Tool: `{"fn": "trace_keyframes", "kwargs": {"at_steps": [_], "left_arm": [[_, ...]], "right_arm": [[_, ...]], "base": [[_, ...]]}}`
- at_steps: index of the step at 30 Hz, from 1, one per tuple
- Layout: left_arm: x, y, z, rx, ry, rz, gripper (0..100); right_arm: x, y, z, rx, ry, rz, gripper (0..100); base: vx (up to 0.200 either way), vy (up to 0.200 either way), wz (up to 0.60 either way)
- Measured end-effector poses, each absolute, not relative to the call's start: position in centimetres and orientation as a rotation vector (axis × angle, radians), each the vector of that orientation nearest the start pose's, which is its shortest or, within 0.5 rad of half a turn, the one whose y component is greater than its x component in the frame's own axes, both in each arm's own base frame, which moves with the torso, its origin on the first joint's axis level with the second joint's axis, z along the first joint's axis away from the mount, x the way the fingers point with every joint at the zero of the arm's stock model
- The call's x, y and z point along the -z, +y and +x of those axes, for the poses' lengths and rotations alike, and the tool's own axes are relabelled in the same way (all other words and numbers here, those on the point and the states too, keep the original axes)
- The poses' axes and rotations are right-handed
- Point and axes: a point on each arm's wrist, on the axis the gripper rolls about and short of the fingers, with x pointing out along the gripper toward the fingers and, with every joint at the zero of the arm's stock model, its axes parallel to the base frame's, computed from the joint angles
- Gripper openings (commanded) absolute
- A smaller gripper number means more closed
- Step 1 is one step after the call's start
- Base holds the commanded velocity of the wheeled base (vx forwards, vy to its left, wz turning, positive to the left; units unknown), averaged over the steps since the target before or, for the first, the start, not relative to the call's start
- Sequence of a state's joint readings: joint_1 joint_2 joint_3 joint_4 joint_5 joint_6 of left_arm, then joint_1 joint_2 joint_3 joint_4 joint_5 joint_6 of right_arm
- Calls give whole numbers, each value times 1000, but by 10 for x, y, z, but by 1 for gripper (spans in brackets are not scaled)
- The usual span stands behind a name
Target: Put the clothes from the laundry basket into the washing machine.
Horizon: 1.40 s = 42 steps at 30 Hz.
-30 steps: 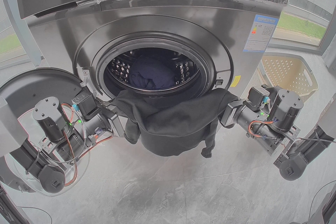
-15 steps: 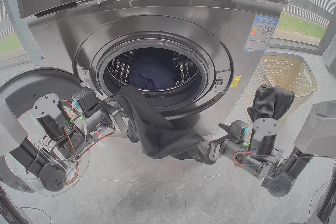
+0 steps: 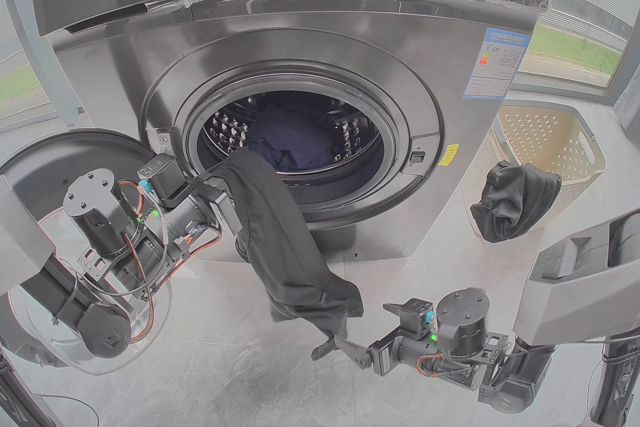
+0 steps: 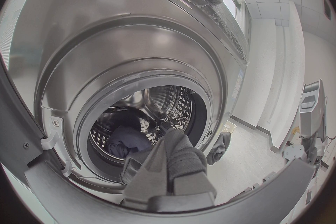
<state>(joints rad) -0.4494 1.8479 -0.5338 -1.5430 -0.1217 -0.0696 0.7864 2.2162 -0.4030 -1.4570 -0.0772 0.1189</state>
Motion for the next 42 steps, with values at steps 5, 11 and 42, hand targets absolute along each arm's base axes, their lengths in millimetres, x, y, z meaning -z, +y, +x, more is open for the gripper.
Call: {"fn": "trace_keyframes", "kwargs": {"at_steps": [5, 11, 42], "left_arm": [[-161, -134, 271, 571, -208, -105, 0], [-159, -135, 271, 573, -201, -104, 0], [-155, -138, 269, 585, -187, -102, 0]], "right_arm": [[-13, 222, 208, -725, 386, -51, 100], [-24, 237, 218, -744, 303, -19, 100], [-62, 350, 292, -823, -50, 132, 100]], "base": [[0, 0, 0], [0, 0, 0], [0, 0, 0]]}}
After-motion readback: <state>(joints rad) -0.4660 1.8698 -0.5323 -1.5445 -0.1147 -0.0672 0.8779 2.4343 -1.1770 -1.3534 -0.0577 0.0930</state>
